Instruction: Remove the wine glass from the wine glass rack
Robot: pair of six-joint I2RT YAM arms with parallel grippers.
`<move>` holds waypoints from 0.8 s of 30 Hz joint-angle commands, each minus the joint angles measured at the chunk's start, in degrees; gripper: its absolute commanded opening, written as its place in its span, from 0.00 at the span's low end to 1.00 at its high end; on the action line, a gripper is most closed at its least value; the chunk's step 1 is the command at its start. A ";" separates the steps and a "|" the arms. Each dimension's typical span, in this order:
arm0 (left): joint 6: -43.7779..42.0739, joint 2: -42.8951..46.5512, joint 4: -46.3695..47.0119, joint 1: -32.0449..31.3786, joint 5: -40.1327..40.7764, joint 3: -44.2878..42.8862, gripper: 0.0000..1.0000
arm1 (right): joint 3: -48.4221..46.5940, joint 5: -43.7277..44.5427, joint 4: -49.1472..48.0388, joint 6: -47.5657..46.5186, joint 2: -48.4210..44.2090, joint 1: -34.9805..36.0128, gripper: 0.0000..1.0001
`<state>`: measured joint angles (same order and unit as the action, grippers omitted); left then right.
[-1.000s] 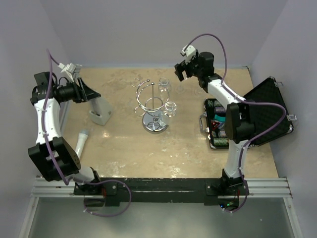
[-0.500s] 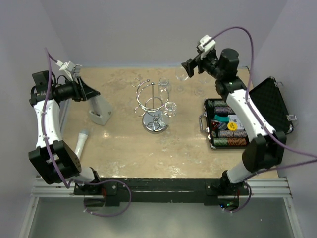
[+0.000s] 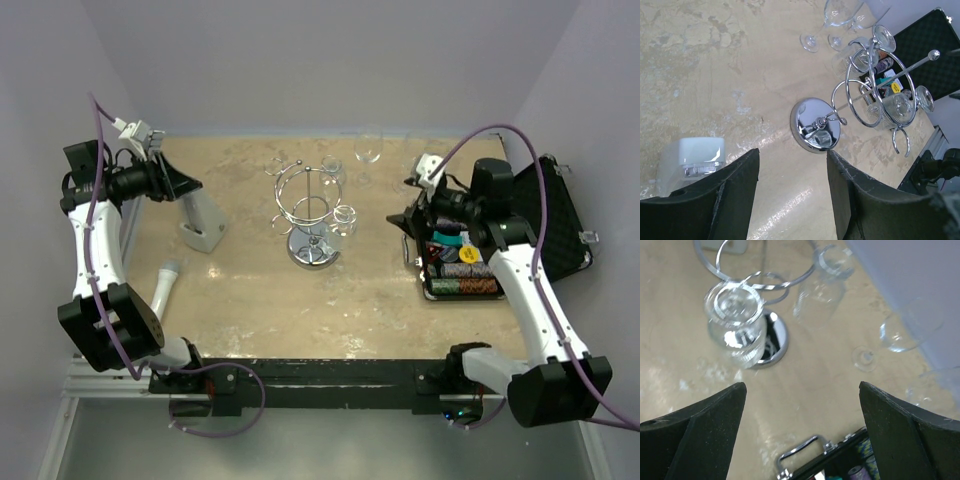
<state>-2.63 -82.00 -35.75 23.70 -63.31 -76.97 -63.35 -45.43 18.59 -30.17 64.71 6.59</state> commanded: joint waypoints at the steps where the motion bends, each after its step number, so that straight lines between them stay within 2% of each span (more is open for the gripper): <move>1: -2.11 1.58 0.42 -0.50 -2.08 0.33 0.61 | 4.36 -5.99 17.44 -19.82 -3.61 0.18 0.99; 5: -1.94 1.14 0.50 -0.59 -1.82 0.24 0.61 | 9.21 -4.14 10.70 -17.12 -5.82 1.84 0.99; 14: -1.94 0.61 -0.20 -1.12 -0.06 0.50 0.60 | 18.61 2.18 -16.63 4.75 -5.12 16.51 0.99; 18: -1.67 0.78 -0.81 -1.29 0.64 0.07 0.60 | 21.77 5.17 -25.60 12.67 -3.28 17.49 0.99; 24: -1.41 0.96 -1.43 -1.55 1.35 -0.55 0.60 | 24.24 6.32 -32.99 17.95 -0.73 17.49 0.98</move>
<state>-2.83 -82.00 -37.12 22.68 -62.26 -76.95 -40.27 -40.91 -4.01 -19.07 63.07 24.03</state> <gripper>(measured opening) 0.606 0.985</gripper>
